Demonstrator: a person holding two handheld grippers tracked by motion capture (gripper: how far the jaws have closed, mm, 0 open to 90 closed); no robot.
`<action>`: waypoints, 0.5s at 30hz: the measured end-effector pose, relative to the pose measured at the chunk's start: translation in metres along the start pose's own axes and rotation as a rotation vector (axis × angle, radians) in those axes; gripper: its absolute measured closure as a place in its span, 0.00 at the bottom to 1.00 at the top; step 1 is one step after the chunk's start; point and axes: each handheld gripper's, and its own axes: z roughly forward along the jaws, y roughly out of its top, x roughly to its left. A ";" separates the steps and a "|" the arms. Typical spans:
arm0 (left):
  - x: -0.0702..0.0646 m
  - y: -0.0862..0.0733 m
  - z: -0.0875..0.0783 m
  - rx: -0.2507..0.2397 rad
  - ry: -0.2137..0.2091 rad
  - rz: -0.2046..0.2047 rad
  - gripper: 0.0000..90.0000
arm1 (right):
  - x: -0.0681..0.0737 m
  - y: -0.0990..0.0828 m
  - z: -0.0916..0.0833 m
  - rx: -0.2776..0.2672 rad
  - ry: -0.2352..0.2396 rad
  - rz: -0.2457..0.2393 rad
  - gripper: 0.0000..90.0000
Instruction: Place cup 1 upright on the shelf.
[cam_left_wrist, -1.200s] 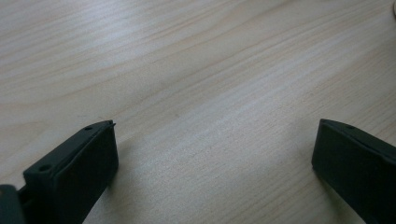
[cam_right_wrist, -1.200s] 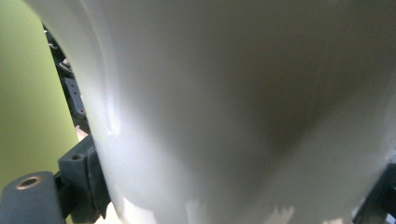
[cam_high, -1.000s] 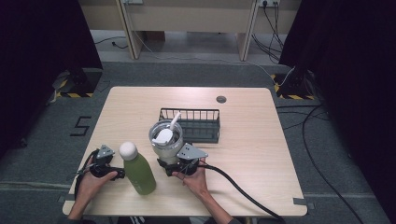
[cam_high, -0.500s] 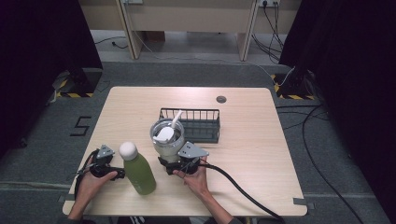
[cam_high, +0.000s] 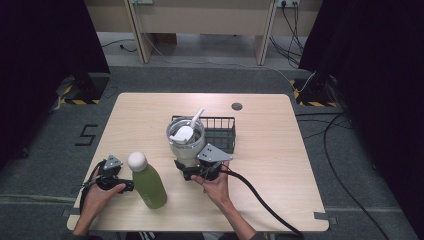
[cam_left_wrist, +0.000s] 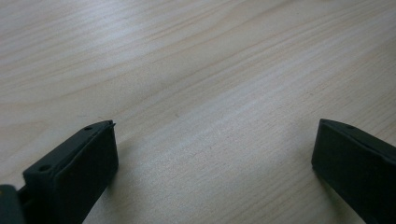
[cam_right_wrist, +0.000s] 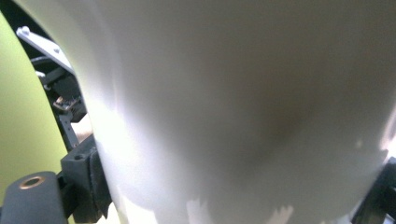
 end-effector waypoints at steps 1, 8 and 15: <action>0.000 0.000 0.000 0.000 0.000 0.000 0.00 | 0.000 0.000 0.000 0.000 0.000 0.000 0.13; 0.000 0.000 0.000 0.000 0.000 0.000 0.00 | -0.015 0.023 -0.016 -0.005 -0.042 0.002 0.13; 0.000 0.000 0.000 0.000 0.000 0.000 0.00 | -0.029 0.039 -0.027 -0.015 -0.076 0.001 0.13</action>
